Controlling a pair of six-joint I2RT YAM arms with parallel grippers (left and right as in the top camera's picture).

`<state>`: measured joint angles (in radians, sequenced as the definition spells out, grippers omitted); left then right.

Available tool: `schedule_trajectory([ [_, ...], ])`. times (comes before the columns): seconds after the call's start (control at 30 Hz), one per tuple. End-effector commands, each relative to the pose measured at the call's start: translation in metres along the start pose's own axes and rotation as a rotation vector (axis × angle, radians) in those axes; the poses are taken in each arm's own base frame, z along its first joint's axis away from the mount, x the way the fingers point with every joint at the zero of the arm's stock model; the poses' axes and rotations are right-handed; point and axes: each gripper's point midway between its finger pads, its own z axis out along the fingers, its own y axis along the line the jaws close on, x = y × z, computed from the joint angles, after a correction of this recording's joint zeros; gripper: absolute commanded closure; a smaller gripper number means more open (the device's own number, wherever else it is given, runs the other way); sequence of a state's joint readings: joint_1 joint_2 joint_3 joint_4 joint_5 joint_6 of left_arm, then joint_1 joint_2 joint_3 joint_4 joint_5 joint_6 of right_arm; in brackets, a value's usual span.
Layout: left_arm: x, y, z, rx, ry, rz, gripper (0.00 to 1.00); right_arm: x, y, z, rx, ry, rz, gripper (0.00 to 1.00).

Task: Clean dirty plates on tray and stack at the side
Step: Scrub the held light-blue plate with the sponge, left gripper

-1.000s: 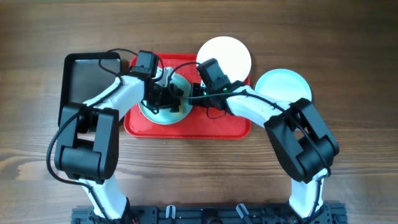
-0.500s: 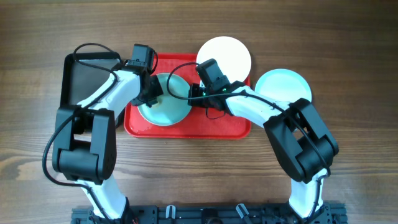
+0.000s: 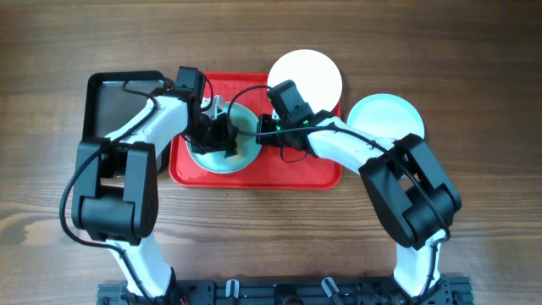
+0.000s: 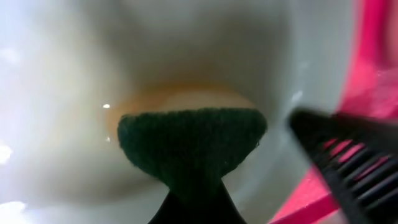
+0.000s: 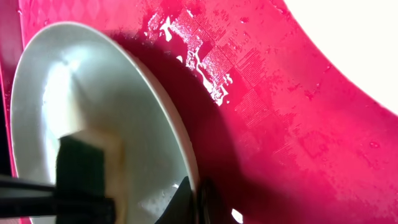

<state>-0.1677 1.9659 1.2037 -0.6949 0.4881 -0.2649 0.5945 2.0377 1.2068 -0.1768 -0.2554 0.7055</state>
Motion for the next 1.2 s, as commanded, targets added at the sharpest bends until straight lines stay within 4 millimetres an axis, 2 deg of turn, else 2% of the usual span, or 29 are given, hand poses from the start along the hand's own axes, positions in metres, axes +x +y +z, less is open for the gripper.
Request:
schedule_trajectory([
  [0.0,-0.01,-0.004,0.011,0.024,-0.033,-0.025,0.96,0.003,0.003,0.005,-0.02,0.026,0.003,0.96],
  [0.17,-0.051,0.027,0.004,-0.165,-0.238,-0.106,0.96,0.003,0.003,0.005,-0.022,0.028,0.003,0.96],
  [0.3,-0.066,0.066,-0.014,-0.384,-0.377,-0.215,0.96,0.003,0.003,0.005,-0.022,0.028,0.003,0.96],
  [0.37,-0.063,0.08,-0.02,-0.463,-0.396,-0.259,0.96,0.003,0.003,0.005,-0.022,0.028,0.003,0.96],
  [0.47,-0.046,0.098,-0.025,-0.562,-0.364,-0.325,0.96,0.003,0.003,0.005,-0.022,0.028,0.003,0.96],
  [0.67,0.005,0.11,-0.025,-0.635,-0.168,-0.379,0.96,0.003,0.003,0.005,-0.022,0.028,0.002,0.96],
  [0.77,0.026,0.101,-0.019,-0.584,-0.039,-0.339,0.96,0.004,0.003,0.005,-0.022,0.029,0.003,0.96],
  [0.87,0.04,0.074,-0.006,-0.412,0.092,-0.208,0.96,0.004,0.003,0.005,-0.024,0.031,0.002,0.96],
  [0.93,0.046,0.046,0.002,-0.239,0.16,-0.114,0.96,0.004,0.004,0.005,-0.027,0.033,0.003,0.96],
  [1.03,0.045,0.014,0.007,-0.048,0.181,-0.022,0.96,0.005,0.005,0.005,-0.034,0.039,0.003,0.96],
  [1.17,0.031,-0.003,0.009,0.045,0.132,0.024,0.96,0.006,0.005,0.005,-0.035,0.042,0.002,0.96],
])
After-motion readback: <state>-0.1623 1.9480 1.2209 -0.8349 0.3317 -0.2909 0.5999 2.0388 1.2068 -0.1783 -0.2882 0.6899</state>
